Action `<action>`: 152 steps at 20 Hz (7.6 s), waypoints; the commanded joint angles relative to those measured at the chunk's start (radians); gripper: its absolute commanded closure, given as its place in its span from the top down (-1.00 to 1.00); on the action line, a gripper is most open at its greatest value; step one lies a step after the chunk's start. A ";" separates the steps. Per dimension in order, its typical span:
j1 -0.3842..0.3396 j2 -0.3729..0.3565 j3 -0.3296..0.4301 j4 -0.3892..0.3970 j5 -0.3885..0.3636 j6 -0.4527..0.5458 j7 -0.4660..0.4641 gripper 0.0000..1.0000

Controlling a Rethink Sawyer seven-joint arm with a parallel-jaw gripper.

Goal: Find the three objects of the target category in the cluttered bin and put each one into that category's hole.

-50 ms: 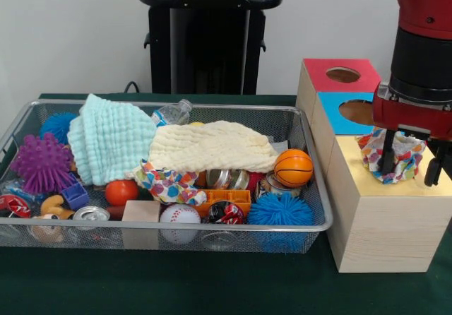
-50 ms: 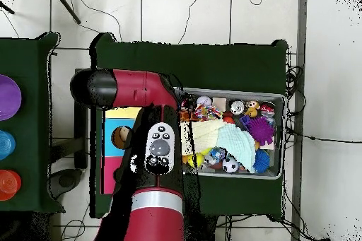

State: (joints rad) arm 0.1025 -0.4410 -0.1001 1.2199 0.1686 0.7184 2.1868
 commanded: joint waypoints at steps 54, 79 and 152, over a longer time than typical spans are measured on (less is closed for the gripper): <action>-0.061 -0.170 0.072 0.262 0.086 0.130 0.090 -1.00; -0.049 -0.198 0.066 0.334 0.060 0.034 0.102 -1.00; -0.035 -0.162 0.037 0.446 -0.010 -0.362 0.116 -1.00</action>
State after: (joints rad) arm 0.0695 -0.6485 -0.0863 1.5323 0.2053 0.4330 2.1868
